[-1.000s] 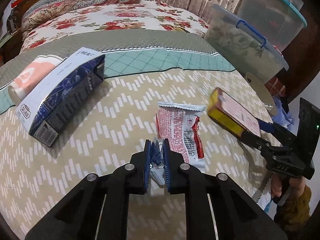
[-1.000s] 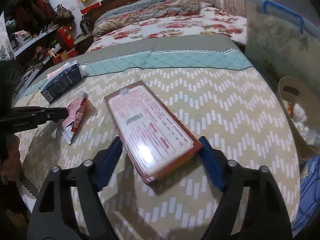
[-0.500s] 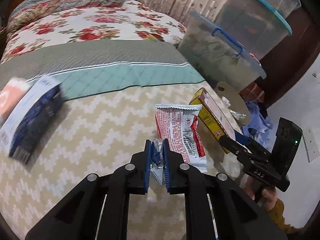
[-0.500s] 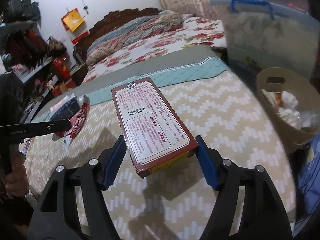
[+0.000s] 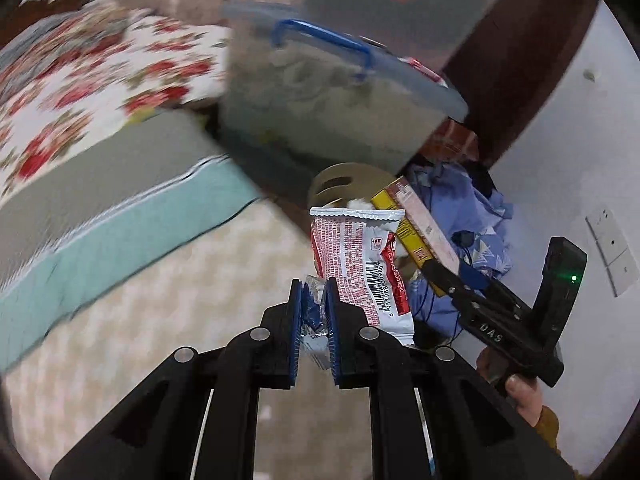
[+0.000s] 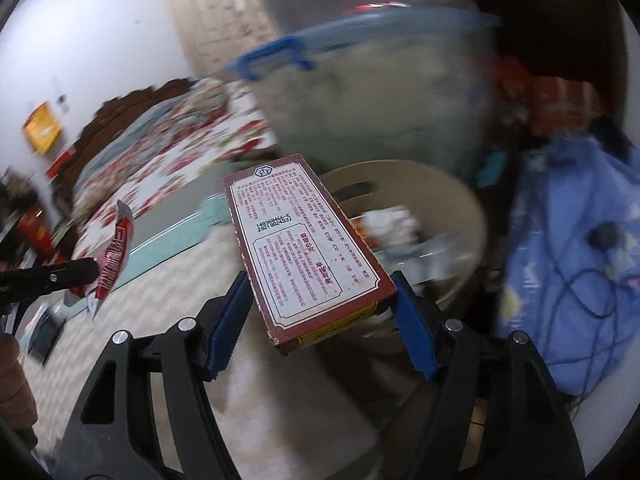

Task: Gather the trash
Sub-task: 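Carry the foil wrapper and pink box into the wastebasket and open both tools, then move both open tools back over the bed toward the white cup and blue box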

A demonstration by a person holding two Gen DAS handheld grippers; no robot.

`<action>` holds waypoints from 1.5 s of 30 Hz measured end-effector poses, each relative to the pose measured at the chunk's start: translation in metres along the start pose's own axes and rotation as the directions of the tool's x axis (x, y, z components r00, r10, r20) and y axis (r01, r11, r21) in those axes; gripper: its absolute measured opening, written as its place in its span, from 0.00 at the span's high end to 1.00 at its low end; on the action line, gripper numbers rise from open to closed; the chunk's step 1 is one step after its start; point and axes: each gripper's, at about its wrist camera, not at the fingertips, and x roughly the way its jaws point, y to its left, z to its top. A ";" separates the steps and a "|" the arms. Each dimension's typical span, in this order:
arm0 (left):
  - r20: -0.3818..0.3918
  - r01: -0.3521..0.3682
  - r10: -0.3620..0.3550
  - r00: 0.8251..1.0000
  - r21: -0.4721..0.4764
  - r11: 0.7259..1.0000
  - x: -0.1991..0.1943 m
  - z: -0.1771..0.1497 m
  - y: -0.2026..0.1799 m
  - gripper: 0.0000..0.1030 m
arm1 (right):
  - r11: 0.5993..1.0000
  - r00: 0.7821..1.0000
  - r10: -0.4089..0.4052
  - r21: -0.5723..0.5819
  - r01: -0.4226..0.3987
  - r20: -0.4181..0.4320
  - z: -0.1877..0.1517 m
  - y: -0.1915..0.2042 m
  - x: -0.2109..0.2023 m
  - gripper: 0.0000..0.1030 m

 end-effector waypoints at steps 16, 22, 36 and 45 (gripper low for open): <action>-0.111 -0.044 0.048 0.993 0.036 0.998 0.123 0.052 -0.040 0.62 | 0.984 0.994 0.014 0.174 -0.034 0.111 0.003 -0.058 -0.016 0.20; -0.081 -0.030 0.031 0.996 0.010 0.999 0.079 0.025 -0.023 0.58 | 0.977 0.990 0.104 0.178 -0.119 0.093 -0.009 -0.032 -0.022 0.21; 0.020 -0.222 0.222 0.975 -0.009 0.975 -0.045 -0.088 0.047 0.46 | 0.964 0.964 0.262 0.054 -0.259 -0.043 -0.049 0.078 -0.017 0.21; 0.054 -0.416 0.422 0.905 -0.096 0.904 -0.106 -0.143 0.093 0.33 | 0.947 0.941 0.314 -0.029 -0.320 -0.130 -0.080 0.145 -0.016 0.21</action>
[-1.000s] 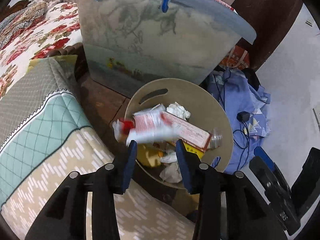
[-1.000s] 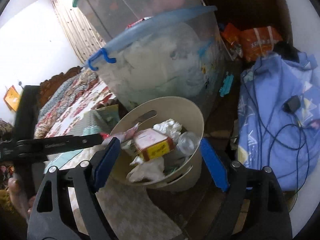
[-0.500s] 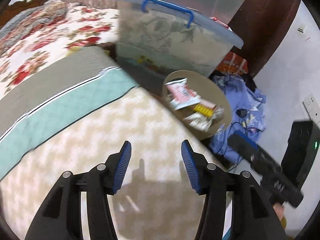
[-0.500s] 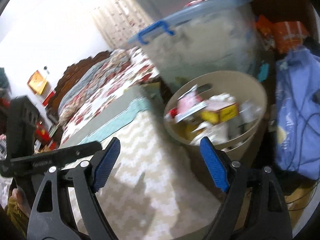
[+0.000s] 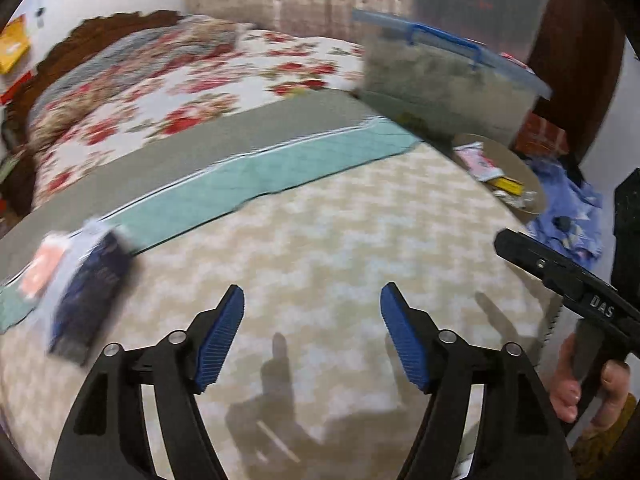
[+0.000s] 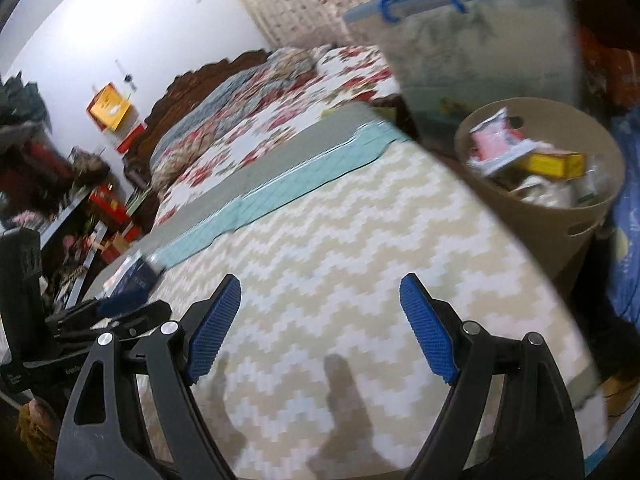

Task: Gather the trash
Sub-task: 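Move both open tools back over the bed toward the white cup and blue box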

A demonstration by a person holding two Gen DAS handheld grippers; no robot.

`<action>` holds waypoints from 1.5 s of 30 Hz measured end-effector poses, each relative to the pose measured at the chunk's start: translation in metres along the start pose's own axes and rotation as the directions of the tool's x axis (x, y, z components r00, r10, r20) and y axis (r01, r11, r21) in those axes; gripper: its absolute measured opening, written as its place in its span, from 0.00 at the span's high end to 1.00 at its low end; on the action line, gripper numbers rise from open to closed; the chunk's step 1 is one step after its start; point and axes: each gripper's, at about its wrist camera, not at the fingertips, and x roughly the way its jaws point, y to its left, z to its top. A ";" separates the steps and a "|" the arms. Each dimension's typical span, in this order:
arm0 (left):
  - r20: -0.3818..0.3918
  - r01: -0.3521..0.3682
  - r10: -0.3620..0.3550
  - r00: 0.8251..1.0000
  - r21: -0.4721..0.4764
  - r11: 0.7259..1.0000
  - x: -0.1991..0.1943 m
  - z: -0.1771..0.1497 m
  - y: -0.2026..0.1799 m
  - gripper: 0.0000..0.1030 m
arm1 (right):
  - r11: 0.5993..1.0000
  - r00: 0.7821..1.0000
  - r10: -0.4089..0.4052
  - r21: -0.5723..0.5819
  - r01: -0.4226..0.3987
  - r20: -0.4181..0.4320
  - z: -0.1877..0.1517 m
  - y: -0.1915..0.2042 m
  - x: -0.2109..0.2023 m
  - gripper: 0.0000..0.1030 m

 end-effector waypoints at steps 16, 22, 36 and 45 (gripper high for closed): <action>0.012 -0.216 0.221 0.975 -0.160 0.963 -0.046 -0.059 0.101 0.31 | 0.988 0.990 0.047 -0.141 -0.066 -0.134 -0.036 0.093 0.046 0.21; 0.016 -0.280 0.289 0.957 -0.197 0.940 -0.058 -0.075 0.128 0.28 | 0.980 0.985 0.035 -0.187 -0.067 -0.167 -0.046 0.117 0.058 0.21; -0.014 -0.317 0.326 0.945 -0.278 0.907 -0.061 -0.098 0.171 0.28 | 0.967 0.980 -0.011 -0.250 -0.040 -0.197 -0.058 0.145 0.073 0.21; -0.027 -0.300 0.306 0.952 -0.290 0.909 -0.054 -0.105 0.177 0.28 | 0.969 0.984 -0.014 -0.246 -0.031 -0.178 -0.060 0.153 0.075 0.20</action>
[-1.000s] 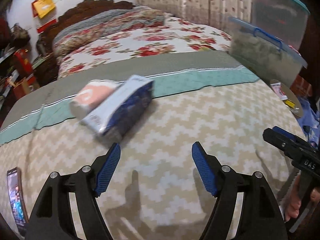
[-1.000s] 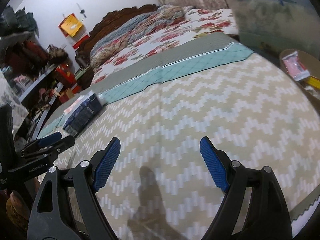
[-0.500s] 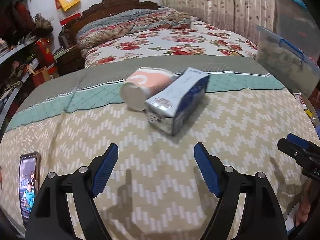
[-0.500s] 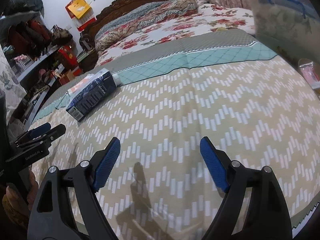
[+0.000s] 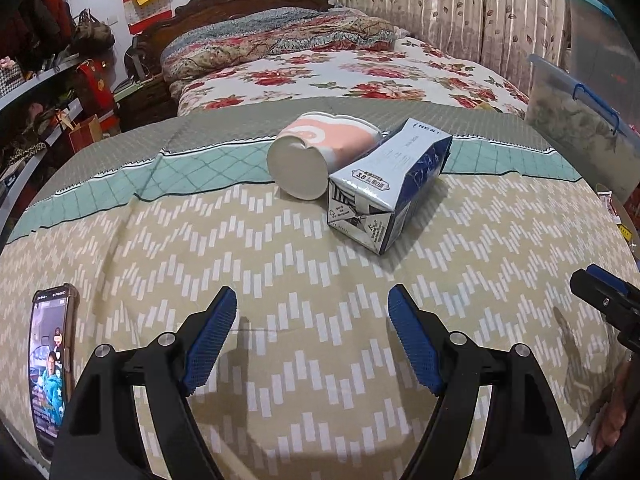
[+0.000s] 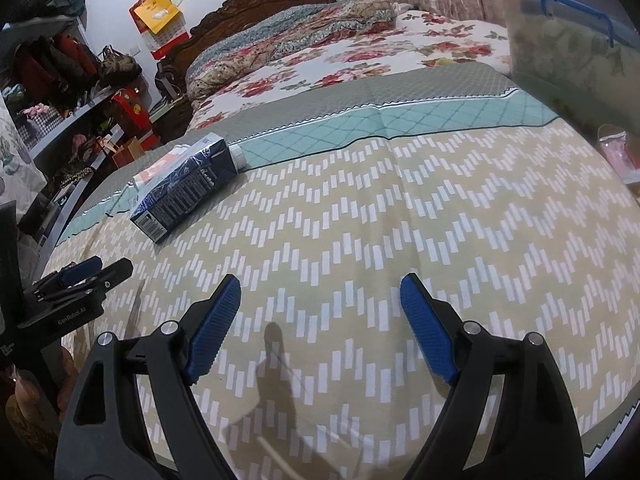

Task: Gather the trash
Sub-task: 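Move both open tools back over the bed toward the white cup and blue box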

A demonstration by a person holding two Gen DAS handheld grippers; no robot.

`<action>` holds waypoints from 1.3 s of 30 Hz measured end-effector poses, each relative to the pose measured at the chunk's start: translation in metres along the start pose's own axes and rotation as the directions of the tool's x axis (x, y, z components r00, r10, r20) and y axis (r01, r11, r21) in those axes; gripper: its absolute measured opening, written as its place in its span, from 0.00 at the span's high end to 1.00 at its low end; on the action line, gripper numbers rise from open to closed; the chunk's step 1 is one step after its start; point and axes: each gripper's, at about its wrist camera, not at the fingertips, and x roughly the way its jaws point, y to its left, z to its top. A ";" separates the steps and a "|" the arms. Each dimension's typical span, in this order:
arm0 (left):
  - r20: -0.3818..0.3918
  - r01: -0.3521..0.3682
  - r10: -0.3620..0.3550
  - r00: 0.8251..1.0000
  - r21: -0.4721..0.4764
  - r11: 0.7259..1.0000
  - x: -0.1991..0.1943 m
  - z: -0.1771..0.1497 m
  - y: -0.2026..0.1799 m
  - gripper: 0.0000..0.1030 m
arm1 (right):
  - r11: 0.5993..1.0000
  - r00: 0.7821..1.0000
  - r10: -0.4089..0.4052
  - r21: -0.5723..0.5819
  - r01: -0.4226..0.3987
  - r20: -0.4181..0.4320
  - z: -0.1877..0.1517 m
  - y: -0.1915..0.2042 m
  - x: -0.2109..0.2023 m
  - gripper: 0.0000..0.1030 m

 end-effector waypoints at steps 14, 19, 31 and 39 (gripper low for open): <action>0.009 0.048 -0.048 0.999 -0.050 0.998 0.003 -0.001 0.014 0.23 | 1.000 1.000 -0.008 -0.019 0.008 -0.010 0.000 0.010 0.007 0.20; 0.023 0.053 -0.051 0.998 -0.079 0.995 0.000 -0.002 0.021 0.23 | 0.999 1.000 0.023 -0.031 -0.023 -0.011 0.013 0.018 0.014 0.20; 0.038 0.073 -0.068 0.997 -0.130 0.989 -0.003 -0.005 0.030 0.23 | 0.974 0.991 0.132 -0.188 -0.124 0.027 0.106 0.099 0.053 0.20; 0.037 0.098 -0.093 0.995 -0.167 0.981 -0.004 -0.007 0.037 0.23 | 0.964 0.986 0.122 -0.222 -0.145 -0.115 0.144 0.138 0.104 0.20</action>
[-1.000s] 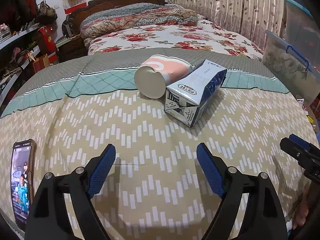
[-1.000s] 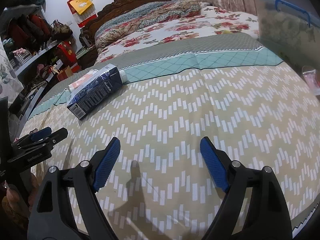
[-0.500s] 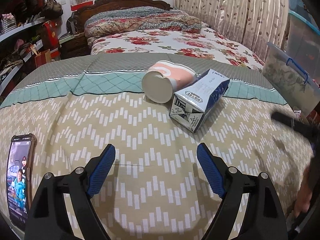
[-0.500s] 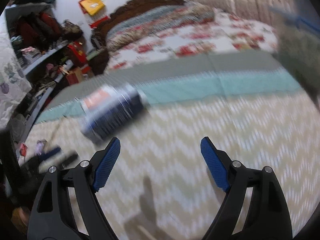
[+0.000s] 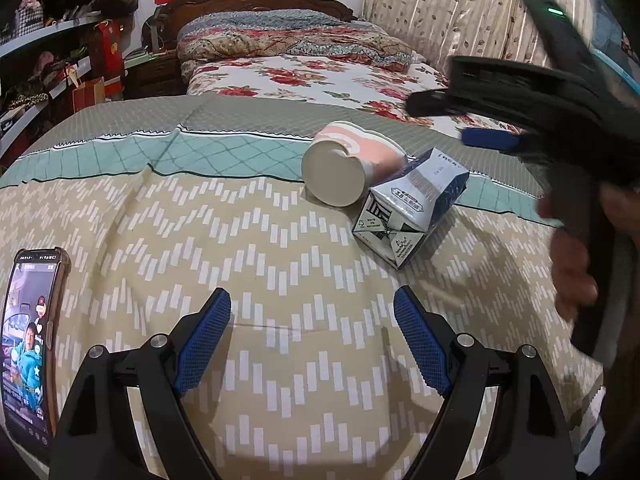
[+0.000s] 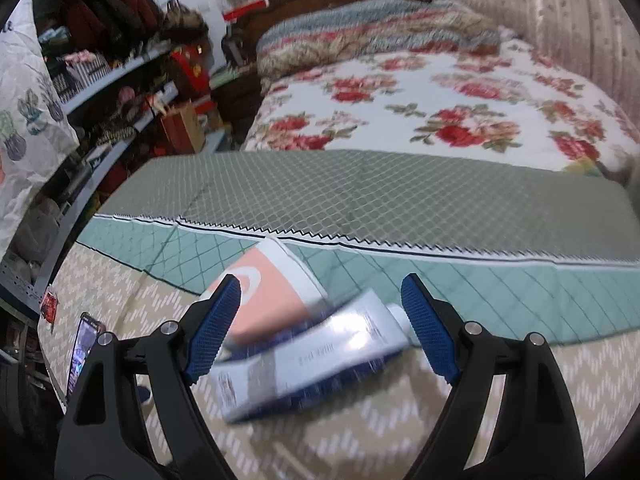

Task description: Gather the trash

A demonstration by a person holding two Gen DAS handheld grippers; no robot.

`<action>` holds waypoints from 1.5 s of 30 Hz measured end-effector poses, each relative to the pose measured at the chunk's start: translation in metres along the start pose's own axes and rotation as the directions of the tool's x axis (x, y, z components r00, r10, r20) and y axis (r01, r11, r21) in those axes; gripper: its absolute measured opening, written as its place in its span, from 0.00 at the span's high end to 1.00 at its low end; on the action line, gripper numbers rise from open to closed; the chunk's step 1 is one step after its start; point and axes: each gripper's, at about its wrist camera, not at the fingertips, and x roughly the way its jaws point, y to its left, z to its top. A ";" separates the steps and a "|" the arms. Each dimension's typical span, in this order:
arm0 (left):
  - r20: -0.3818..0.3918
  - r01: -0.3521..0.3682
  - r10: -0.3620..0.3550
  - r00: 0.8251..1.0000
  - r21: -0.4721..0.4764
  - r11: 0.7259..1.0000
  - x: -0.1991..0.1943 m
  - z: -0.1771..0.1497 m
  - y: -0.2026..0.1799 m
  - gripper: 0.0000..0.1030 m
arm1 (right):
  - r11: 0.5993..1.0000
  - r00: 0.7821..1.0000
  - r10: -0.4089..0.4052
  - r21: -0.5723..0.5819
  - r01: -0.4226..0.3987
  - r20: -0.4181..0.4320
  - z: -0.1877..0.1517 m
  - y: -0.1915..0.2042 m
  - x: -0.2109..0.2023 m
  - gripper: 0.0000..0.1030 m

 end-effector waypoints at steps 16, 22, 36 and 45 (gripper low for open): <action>0.002 0.022 -0.022 1.000 -0.033 0.999 -0.004 -0.001 0.013 0.23 | 0.995 0.973 0.097 0.026 -0.094 -0.210 0.008 0.003 0.052 0.56; 0.004 0.006 -0.005 1.000 -0.041 0.999 -0.002 0.003 0.018 0.23 | 0.994 0.978 0.074 -0.067 -0.089 -0.195 -0.016 0.012 0.027 0.56; -0.018 0.009 -0.010 1.000 -0.104 0.995 0.002 0.004 0.027 0.23 | 0.980 0.975 0.198 0.059 -0.193 -0.099 -0.078 -0.024 -0.045 0.54; -0.020 0.003 -0.005 1.000 -0.101 0.995 0.005 0.005 0.025 0.23 | 0.983 0.986 0.166 0.086 -0.164 -0.025 -0.071 -0.033 -0.062 0.44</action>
